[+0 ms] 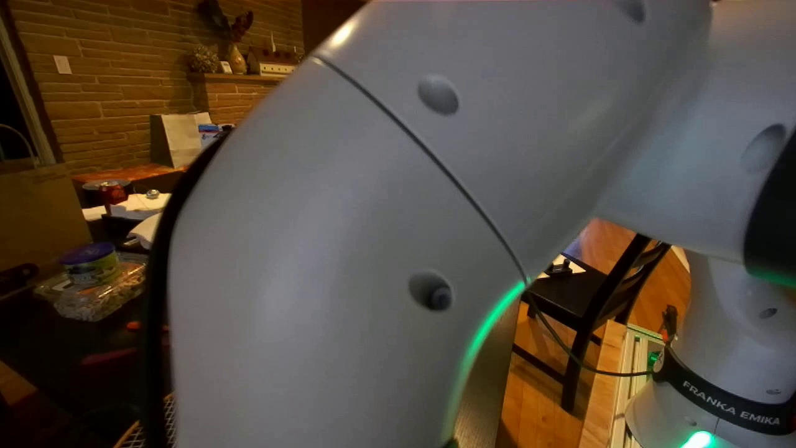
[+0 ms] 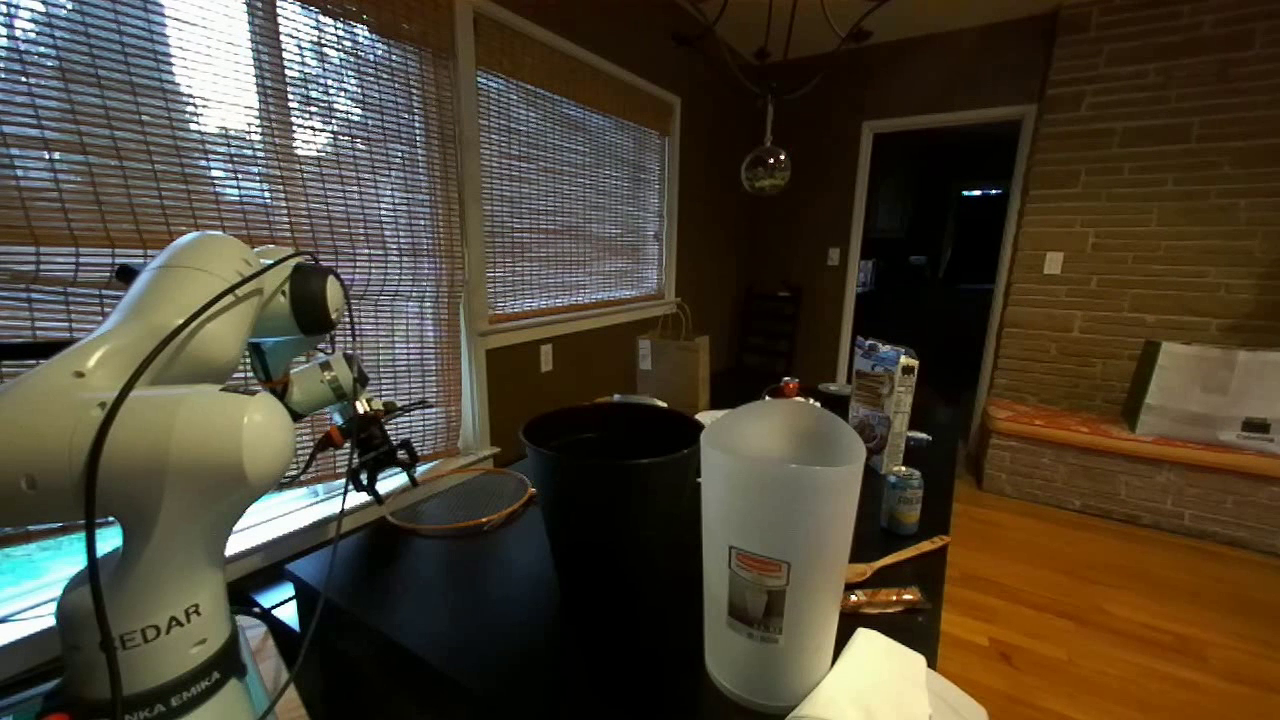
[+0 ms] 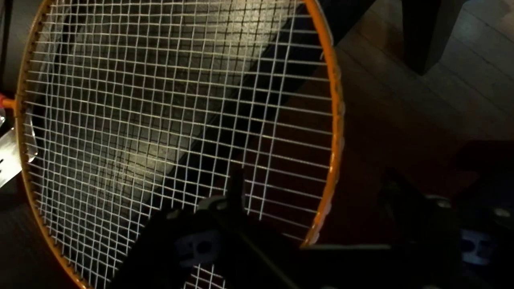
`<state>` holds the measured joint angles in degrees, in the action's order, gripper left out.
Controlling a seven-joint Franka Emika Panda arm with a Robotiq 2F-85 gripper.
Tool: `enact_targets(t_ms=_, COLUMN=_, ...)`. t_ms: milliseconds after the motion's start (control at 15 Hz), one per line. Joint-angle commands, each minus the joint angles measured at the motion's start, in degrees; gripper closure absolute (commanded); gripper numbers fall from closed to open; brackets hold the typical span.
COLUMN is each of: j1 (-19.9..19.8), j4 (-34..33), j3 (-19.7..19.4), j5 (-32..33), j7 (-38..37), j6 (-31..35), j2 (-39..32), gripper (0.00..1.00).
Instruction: Put the racket in the black bin.
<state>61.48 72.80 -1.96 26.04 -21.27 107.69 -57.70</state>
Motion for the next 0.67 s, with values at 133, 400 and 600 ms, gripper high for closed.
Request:
enact_targets(t_ms=133, j1=2.92, j4=2.28, j3=-1.32, j5=6.37, j7=0.55, j6=2.28, j2=1.16, gripper=0.0)
enact_targets(t_ms=400, j1=3.84, j4=2.75, j3=-1.34, j5=8.98, j7=1.06, j6=1.92, j2=0.86, gripper=0.0)
enact_targets(t_ms=600, j1=4.32, j4=3.13, j3=-1.56, j5=11.54, j7=1.55, j6=1.51, j2=0.66, gripper=0.0)
